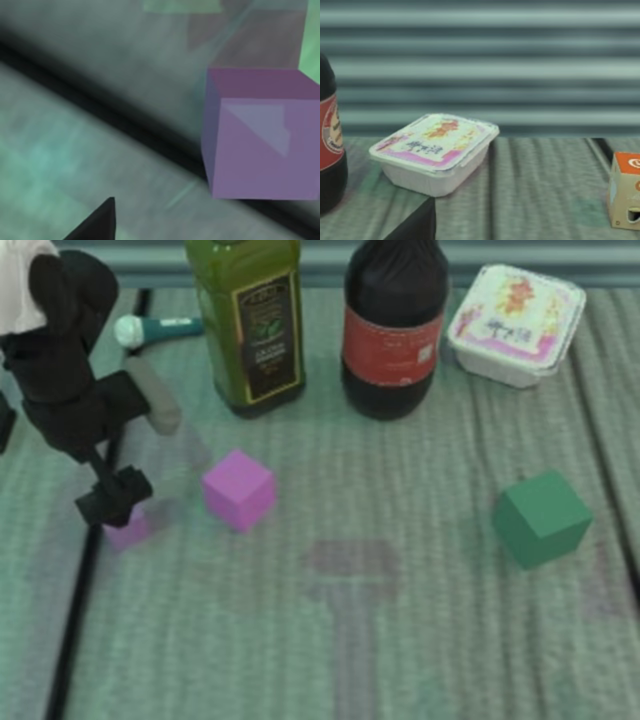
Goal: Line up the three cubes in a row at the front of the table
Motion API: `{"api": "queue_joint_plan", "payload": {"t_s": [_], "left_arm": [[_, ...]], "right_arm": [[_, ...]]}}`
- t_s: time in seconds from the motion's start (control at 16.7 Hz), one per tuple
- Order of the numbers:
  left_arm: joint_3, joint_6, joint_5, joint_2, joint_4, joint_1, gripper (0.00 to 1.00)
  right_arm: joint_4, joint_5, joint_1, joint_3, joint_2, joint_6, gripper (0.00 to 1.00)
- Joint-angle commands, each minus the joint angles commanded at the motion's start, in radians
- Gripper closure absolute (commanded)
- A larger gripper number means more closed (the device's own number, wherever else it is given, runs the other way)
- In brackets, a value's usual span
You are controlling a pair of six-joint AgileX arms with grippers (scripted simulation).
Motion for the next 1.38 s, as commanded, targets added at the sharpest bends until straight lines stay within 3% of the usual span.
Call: {"api": "queue_joint_plan", "payload": {"t_s": [0.36,0.66,1.38], "left_arm": [[-0.119,0.002,0.001,0.111,0.239,-0.001,0.00],[-0.137,0.002,0.001,0.130,0.269,-0.001,0.00],[-0.137,0.002,0.001,0.130,0.269,-0.001,0.90]], "right_arm": [[0.000,0.000,0.000,0.000,0.000,0.000,0.00],[0.000,0.000,0.000,0.000,0.000,0.000,0.00],[0.000,0.000,0.000,0.000,0.000,0.000,0.00]]}}
